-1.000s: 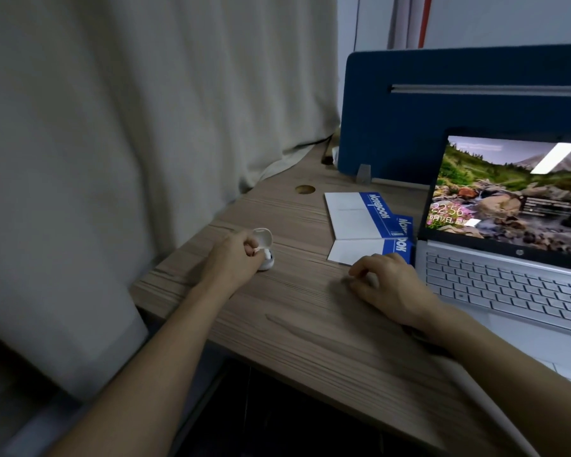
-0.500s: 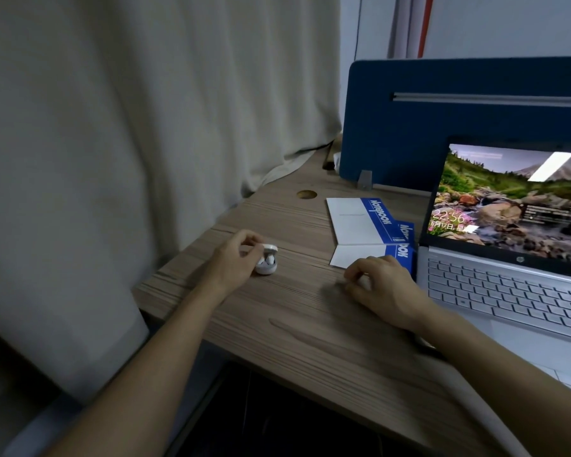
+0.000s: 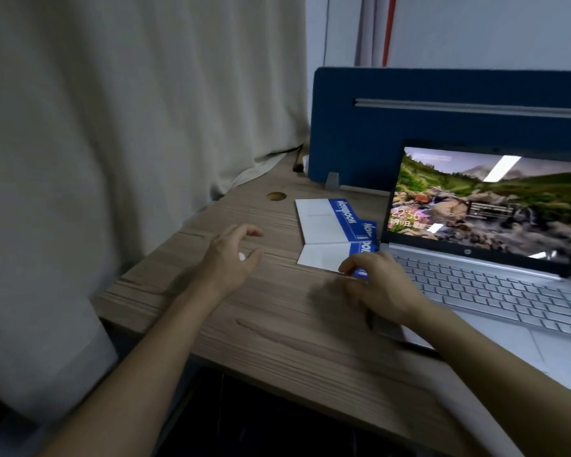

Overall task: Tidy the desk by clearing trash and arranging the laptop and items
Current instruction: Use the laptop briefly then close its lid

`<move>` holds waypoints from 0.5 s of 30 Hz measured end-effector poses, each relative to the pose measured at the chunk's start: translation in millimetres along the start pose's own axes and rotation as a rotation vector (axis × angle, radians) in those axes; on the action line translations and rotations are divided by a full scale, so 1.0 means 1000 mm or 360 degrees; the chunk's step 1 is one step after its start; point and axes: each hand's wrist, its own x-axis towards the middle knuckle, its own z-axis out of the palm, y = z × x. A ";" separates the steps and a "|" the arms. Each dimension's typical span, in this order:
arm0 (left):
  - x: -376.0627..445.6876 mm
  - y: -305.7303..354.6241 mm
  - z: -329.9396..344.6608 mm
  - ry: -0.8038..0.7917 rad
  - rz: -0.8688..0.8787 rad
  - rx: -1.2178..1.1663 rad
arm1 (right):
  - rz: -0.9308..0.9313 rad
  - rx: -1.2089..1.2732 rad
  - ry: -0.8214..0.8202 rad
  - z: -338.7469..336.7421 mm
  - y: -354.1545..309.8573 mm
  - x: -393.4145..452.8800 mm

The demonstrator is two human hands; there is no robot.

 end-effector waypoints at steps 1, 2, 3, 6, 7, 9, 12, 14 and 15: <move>0.003 0.011 0.008 -0.0031 0.0021 -0.0039 | 0.0019 -0.0023 0.0026 -0.006 0.006 -0.004; 0.005 0.022 0.017 -0.0084 0.0027 -0.0077 | 0.0038 -0.0055 0.0043 -0.012 0.013 -0.008; 0.008 0.034 0.029 -0.0151 0.0033 -0.0103 | 0.0061 -0.0086 0.0051 -0.020 0.021 -0.013; 0.011 0.061 0.062 -0.0335 0.0061 -0.0160 | 0.0128 -0.0138 0.0086 -0.040 0.044 -0.028; 0.013 0.069 0.073 -0.0390 0.0079 -0.0198 | 0.0161 -0.0145 0.0118 -0.047 0.052 -0.034; 0.018 0.086 0.096 -0.0487 0.0136 -0.0265 | 0.0234 -0.0148 0.0188 -0.062 0.071 -0.046; 0.028 0.109 0.124 -0.0571 0.0142 -0.0358 | 0.0358 -0.0136 0.0256 -0.088 0.100 -0.060; 0.038 0.123 0.140 -0.0599 0.0094 -0.0432 | 0.0430 -0.0105 0.0315 -0.105 0.116 -0.066; 0.045 0.130 0.148 -0.0613 0.0075 -0.0466 | 0.0465 -0.0098 0.0339 -0.114 0.124 -0.069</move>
